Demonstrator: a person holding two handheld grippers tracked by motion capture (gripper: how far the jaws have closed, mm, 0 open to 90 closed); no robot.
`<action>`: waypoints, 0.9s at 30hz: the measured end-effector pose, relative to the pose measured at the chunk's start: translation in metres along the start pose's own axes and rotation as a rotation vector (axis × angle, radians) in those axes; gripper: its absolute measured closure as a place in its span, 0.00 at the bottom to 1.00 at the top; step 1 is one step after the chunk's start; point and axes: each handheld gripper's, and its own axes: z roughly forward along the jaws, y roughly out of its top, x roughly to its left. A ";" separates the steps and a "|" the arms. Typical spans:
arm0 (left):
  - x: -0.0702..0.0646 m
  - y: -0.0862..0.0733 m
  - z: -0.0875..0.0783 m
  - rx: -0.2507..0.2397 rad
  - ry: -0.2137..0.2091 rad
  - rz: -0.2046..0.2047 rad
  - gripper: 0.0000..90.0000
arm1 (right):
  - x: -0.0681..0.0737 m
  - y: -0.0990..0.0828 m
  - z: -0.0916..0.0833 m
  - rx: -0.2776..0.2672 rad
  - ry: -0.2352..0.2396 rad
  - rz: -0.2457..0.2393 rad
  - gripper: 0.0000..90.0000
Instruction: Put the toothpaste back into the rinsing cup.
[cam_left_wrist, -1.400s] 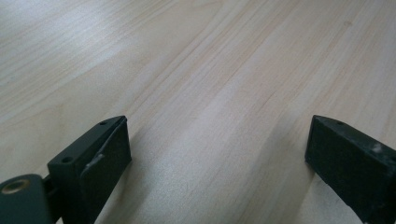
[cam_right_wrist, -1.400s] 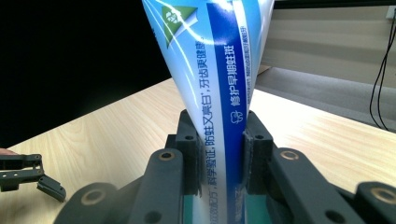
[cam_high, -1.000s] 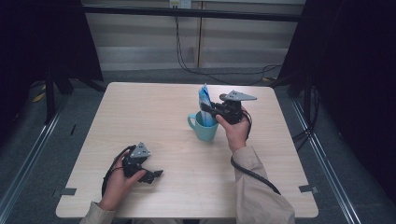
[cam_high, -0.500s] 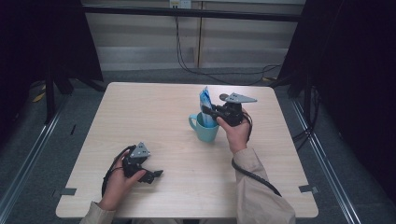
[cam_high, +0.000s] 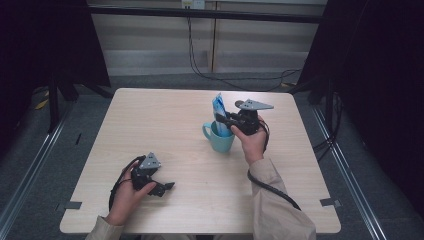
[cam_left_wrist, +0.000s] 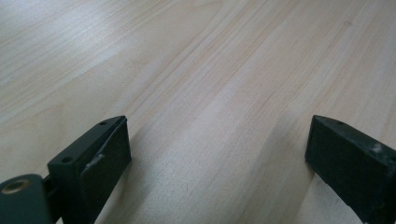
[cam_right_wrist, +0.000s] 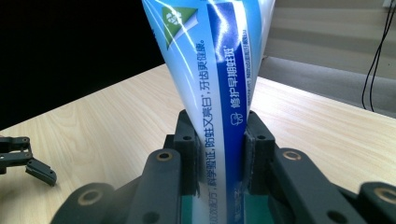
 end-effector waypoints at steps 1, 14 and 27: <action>0.000 0.000 0.000 0.000 0.000 0.000 0.07 | 0.000 0.000 0.000 0.001 -0.001 0.001 0.80; 0.000 0.000 0.000 0.000 -0.002 0.001 0.07 | -0.001 0.001 0.001 -0.001 -0.007 0.002 0.77; 0.000 0.000 0.000 0.000 0.000 0.000 0.07 | 0.001 0.003 0.000 -0.011 -0.004 -0.003 0.70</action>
